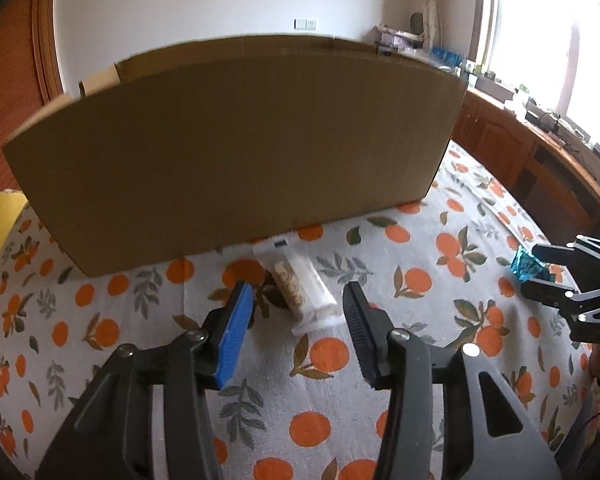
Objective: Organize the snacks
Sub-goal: 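Grasp the clear granola bar pack with the left tool while the right tool grasps the teal candy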
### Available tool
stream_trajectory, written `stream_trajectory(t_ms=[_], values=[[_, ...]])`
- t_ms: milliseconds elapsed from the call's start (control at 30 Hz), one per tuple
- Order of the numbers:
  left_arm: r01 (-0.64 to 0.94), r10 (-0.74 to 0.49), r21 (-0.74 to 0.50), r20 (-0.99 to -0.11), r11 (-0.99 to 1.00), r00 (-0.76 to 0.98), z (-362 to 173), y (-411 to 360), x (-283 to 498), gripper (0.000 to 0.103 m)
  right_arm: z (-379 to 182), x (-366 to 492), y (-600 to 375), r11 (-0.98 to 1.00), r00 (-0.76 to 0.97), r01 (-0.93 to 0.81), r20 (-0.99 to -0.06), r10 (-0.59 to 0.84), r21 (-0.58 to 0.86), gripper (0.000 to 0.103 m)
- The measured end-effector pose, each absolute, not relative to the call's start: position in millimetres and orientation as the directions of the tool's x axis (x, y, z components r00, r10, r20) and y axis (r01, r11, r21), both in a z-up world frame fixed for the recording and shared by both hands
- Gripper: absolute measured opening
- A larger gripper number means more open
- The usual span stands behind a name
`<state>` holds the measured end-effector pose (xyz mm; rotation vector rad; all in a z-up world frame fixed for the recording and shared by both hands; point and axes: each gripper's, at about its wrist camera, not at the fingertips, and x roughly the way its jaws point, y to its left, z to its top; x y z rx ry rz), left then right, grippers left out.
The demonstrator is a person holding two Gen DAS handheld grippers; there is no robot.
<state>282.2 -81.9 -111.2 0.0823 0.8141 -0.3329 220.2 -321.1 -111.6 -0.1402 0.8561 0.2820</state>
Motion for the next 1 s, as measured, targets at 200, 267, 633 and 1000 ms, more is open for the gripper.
stream_trajectory(t_ms=[200,267,633,1000], values=[[0.316,-0.252,-0.065,-0.76,0.947,0.599,-119.7,-85.2,288.3,0.05,-116.5,221.1,-314.6,0.948,0.614,-0.316,-0.77,0.176,-0.035,0.057],[0.317,-0.242,-0.051,-0.764,0.947,0.598,-119.9,-88.2,289.3,0.05,-116.9,221.0,-312.9,0.945,0.614,-0.324,-0.769,0.178,-0.04,0.057],[0.313,-0.199,-0.003,-0.775,0.95,0.6,-119.0,-101.4,295.5,0.069,-118.2,220.0,-314.6,0.944,0.609,-0.33,-0.768,0.199,-0.018,0.06],[0.298,-0.19,-0.004,-0.778,0.955,0.599,-119.2,-106.1,301.0,0.075,-118.5,218.9,-312.7,0.942,0.61,-0.336,-0.766,0.201,-0.02,0.06]])
